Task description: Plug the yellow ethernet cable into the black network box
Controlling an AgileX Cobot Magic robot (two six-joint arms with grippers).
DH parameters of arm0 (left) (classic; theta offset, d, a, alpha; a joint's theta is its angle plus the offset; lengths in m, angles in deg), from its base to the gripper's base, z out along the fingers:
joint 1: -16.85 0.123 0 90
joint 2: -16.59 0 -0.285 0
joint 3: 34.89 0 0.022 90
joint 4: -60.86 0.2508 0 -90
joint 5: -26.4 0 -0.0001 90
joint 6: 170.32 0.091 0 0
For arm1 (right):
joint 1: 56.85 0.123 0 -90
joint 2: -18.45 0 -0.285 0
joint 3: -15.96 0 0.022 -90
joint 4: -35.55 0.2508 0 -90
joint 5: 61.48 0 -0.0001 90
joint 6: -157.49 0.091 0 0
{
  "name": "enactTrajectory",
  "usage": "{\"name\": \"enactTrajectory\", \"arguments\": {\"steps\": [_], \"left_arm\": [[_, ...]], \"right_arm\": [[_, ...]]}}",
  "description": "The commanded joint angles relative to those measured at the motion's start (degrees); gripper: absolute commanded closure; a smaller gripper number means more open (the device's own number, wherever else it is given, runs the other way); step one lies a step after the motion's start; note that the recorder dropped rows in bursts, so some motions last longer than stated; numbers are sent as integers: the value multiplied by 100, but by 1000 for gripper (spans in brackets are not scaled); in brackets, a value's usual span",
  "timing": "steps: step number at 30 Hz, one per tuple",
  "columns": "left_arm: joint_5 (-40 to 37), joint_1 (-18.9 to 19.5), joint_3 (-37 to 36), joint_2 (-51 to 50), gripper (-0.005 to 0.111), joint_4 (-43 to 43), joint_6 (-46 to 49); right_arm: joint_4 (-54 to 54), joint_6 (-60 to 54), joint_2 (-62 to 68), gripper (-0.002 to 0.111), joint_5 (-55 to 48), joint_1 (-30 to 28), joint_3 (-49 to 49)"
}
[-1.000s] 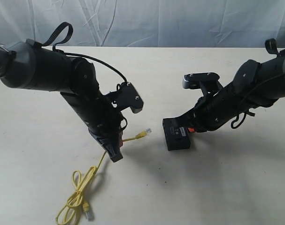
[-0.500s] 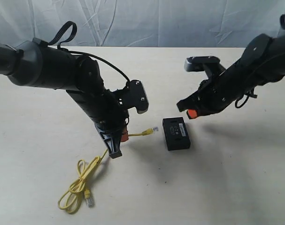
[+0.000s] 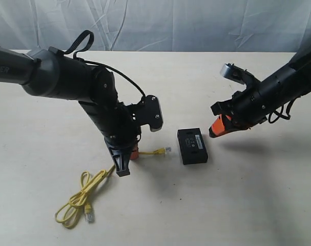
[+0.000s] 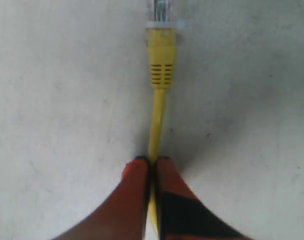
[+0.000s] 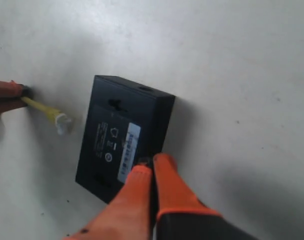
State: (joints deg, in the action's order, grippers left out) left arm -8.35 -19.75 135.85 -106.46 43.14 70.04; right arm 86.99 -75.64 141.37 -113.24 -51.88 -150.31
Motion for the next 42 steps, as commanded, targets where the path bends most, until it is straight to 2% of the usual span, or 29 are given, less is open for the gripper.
{"name": "enactTrajectory", "arguments": {"steps": [1,15,25,36,42], "left_arm": [[-26,11,14,-36,107,-91,28],[-147,11,14,-36,107,-215,28],[-157,11,14,-36,107,-288,28],[-132,-12,14,-37,107,-909,7],[-256,-12,14,-37,107,-653,-389]], "right_arm": [[392,-334,229,109,-108,-21,-21],[904,-1142,461,109,-187,173,-21],[991,-1305,461,109,117,173,-21],[1032,-1306,461,109,90,185,-21],[1032,-1306,461,109,90,185,-21]]}}
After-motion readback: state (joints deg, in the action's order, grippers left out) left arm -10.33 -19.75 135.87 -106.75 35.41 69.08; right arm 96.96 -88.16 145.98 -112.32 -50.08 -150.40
